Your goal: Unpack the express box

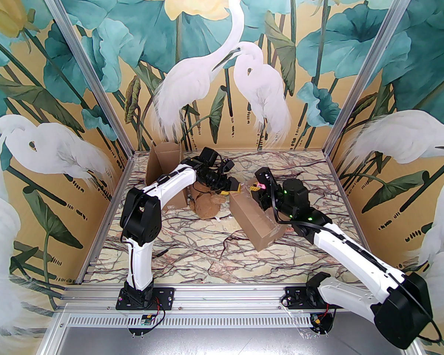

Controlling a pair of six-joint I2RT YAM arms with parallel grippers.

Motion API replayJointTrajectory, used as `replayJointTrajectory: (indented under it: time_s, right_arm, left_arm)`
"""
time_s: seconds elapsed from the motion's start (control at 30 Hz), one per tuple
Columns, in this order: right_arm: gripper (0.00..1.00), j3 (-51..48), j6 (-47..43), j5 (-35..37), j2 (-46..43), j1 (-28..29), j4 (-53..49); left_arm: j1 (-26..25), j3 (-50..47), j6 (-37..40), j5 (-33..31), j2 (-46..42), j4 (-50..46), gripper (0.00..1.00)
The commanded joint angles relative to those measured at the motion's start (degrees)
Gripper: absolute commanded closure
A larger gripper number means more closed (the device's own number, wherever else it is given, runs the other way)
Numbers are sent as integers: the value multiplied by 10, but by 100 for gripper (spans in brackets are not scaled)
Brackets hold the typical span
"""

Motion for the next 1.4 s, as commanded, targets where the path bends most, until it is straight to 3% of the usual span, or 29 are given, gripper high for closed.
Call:
replayJointTrajectory:
  time_s: [0.0,0.2,0.57,0.77,1.0,1.17,1.37]
  right_arm:
    - [100,-17,35,-10,-33,0,-115]
    - [100,-29,41,24,-56,1,-125]
    - [100,44,19,20,79,-3,-63]
    - [100,90,-18,-29,142,-17,-42]
    - [100,81,-54,-80,147,-36,-30]
    - [100,67,-62,-102,122,-50,-26]
    - [100,61,-64,-105,112,-52,-32]
  left_arm:
    - [33,-28,-18,-180,54,-4,49]
    - [36,-38,-34,-181,46,8,50]
    - [51,-106,-83,-212,-24,41,50]
    - [54,-138,-103,-214,-72,61,48]
    - [46,-100,-88,-213,-88,58,29]
    - [13,3,-44,-242,-76,20,17]
    - [-15,117,-5,-215,-32,-9,9]
